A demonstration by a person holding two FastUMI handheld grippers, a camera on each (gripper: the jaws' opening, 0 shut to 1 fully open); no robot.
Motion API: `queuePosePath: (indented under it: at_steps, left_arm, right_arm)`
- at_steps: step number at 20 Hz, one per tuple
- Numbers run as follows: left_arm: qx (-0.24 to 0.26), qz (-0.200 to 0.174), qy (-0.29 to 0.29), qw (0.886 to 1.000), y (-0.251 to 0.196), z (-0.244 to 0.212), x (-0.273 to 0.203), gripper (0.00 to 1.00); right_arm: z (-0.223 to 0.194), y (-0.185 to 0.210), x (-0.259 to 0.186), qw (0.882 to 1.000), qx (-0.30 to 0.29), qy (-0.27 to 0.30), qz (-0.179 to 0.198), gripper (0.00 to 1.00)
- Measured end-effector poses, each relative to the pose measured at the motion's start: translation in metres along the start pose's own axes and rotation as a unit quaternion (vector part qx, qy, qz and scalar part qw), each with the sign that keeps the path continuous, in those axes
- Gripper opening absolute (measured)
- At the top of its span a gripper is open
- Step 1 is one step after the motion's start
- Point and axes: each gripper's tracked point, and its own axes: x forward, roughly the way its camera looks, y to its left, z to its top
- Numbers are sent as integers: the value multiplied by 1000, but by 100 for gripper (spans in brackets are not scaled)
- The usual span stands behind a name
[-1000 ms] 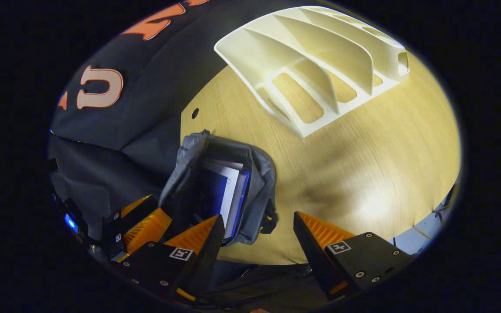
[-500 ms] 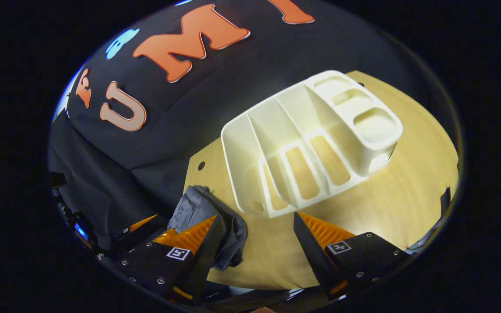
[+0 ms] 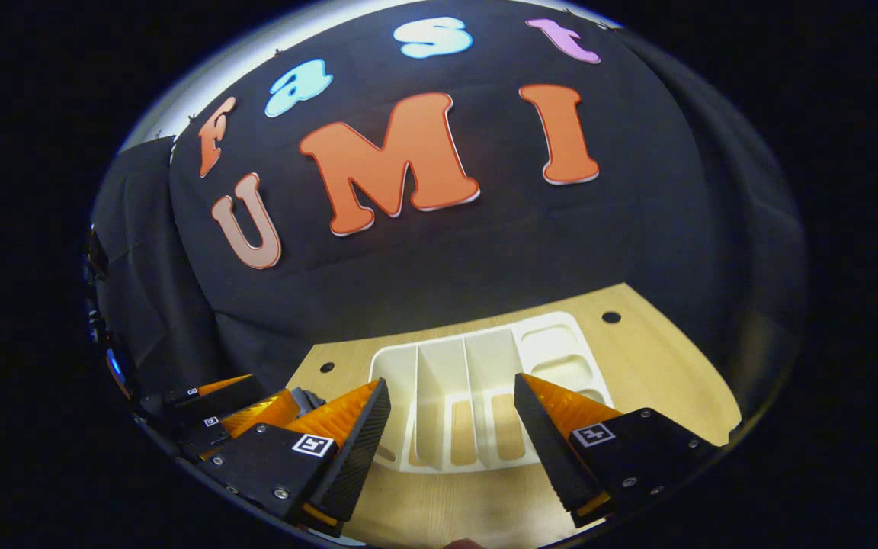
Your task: Open the schoolbag, grab two books from the bookshelf and put them into the schoolbag.
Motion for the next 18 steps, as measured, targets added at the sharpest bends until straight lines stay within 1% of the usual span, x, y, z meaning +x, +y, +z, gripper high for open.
queuePosePath:
  at_steps: [2, 3, 5, 7, 10, 13, 16, 18]
  left_arm:
    - [-5, 20, -36, 999, -1, 21, -1, 94]
    - [-13, 25, -53, 998, -3, 30, -1, 94]
    - [-24, 35, -86, 995, -2, 42, -3, 94]
    - [-30, 45, -114, 992, 8, 55, -6, 94]
    - [-28, 57, -132, 989, 28, 70, -1, 94]
    - [-21, 50, -152, 987, 42, 82, 6, 94]
    - [-27, 37, -169, 984, 57, 95, 8, 94]
    - [-23, 31, -190, 981, 70, 101, 7, 94]
  right_arm:
    - [20, -5, -4, 999, -19, -32, -6, 97]
    - [30, -12, -7, 998, -25, -53, -17, 97]
    - [51, -15, -9, 995, -36, -86, -21, 97]
    - [65, -12, -7, 991, -60, -112, -29, 97]
    - [78, 4, -9, 985, -94, -141, -42, 97]
    - [84, 23, -5, 981, -98, -156, -54, 97]
    - [92, 34, 4, 978, -100, -174, -63, 97]
    - [95, 43, 7, 976, -96, -185, -59, 97]
